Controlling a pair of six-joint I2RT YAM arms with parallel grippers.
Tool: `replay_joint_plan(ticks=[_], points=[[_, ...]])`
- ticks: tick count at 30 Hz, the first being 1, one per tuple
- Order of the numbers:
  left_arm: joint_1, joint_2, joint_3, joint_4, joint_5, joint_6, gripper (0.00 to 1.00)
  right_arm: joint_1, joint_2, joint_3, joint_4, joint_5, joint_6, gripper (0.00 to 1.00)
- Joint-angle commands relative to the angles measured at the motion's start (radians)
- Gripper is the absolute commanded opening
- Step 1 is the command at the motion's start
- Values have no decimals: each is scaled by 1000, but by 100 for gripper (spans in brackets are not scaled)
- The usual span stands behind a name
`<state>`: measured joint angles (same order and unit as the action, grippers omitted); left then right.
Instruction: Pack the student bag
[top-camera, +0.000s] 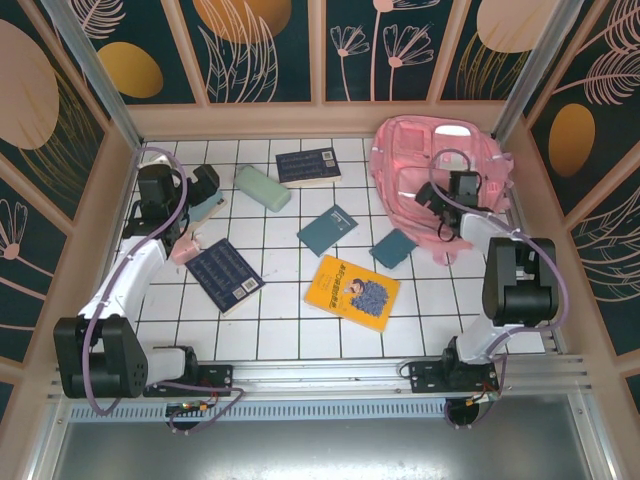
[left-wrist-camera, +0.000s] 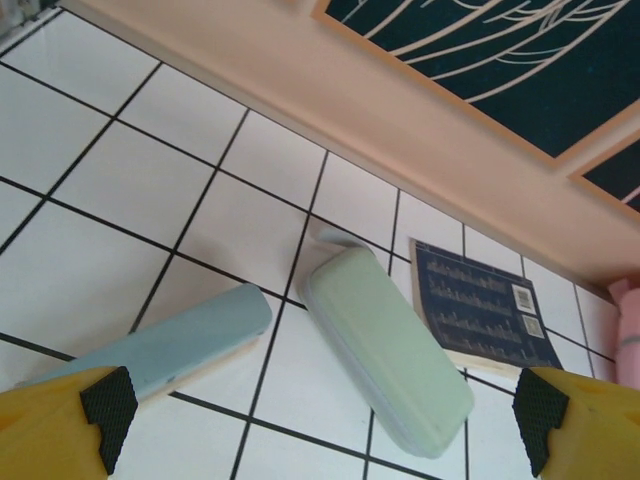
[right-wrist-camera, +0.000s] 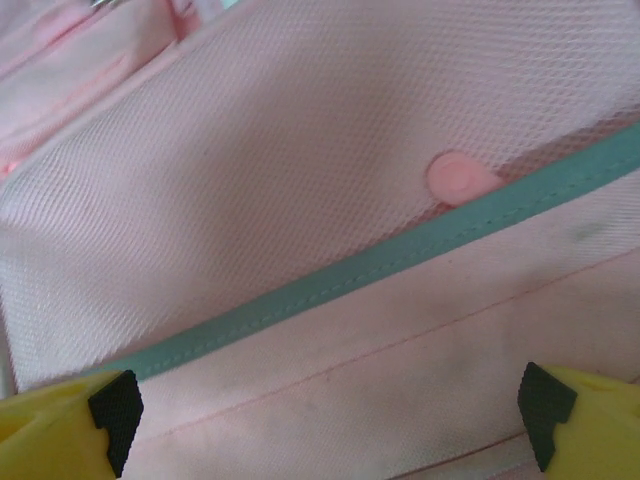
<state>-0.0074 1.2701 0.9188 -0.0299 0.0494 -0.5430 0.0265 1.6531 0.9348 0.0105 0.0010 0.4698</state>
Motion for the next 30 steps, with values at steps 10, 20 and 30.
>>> replay_joint_plan(ticks=[10,20,30], points=[[-8,-58,-37,-16,98,-38,99,468,235,224,-76,-141,246,99],[-101,-14,-24,-30,113,-76,97,607,402,584,-195,-120,184,99],[-359,137,21,28,80,-206,88,502,116,393,-265,53,85,99]])
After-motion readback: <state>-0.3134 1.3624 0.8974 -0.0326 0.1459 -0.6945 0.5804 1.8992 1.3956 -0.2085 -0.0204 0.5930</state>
